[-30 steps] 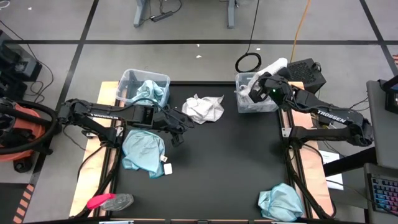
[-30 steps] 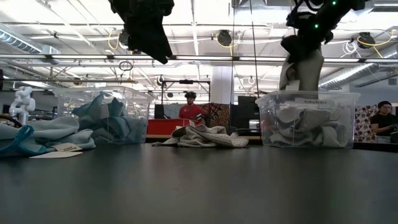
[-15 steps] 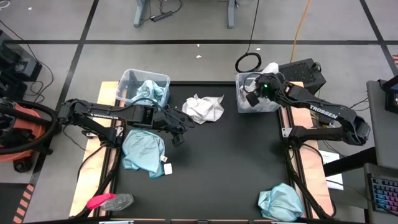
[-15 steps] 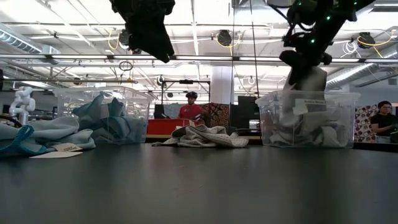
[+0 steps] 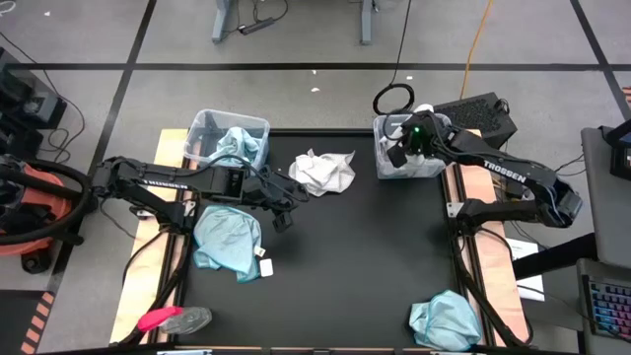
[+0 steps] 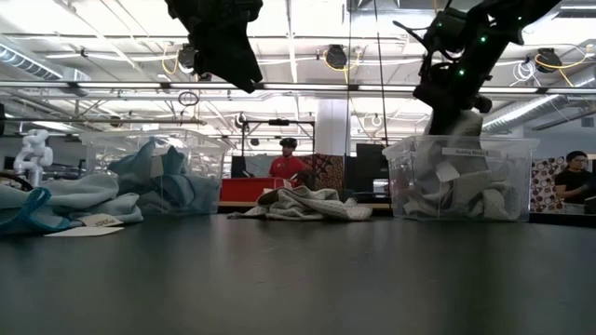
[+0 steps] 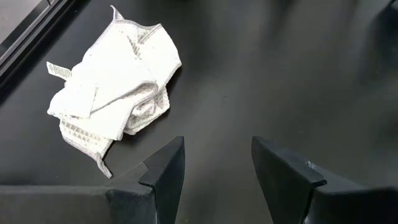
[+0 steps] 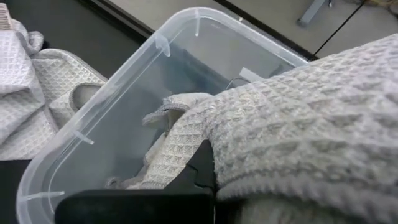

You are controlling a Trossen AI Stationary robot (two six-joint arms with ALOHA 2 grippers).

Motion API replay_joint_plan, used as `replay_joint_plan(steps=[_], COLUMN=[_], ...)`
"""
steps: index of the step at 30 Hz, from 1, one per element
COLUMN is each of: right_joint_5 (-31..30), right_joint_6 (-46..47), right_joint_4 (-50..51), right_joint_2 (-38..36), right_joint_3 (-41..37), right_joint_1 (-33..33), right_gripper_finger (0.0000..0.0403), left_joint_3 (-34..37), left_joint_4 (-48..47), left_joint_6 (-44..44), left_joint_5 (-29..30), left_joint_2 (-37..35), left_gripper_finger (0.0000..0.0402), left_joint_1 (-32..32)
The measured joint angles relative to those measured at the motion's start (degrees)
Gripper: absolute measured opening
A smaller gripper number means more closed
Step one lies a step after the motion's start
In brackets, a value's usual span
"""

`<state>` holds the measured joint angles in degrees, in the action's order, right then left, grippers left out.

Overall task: Sort microfiber towel by color & place in baskets
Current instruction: Put the gray microfiber towel into the right transparent bin

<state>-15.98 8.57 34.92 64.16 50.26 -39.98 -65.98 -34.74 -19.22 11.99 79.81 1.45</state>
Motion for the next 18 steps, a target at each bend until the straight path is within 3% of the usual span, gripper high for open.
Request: replay_joint_plan(steps=[10, 18], right_joint_5=[6.3, 5.8], right_joint_6=[0.7, 1.5], right_joint_4=[0.0, -0.5], right_joint_2=[1.5, 0.4], right_joint_3=[0.0, 0.0], right_joint_1=[-2.8, -2.9], right_gripper_finger=[0.0011, 0.0085], left_joint_3=[0.0, 0.0], left_joint_4=[0.0, -0.1], left_joint_6=[0.0, 0.1], left_joint_5=[0.0, 0.0], left_joint_2=[0.0, 0.0], left_gripper_finger=[0.0192, 0.0192], left_joint_1=[0.0, 0.0])
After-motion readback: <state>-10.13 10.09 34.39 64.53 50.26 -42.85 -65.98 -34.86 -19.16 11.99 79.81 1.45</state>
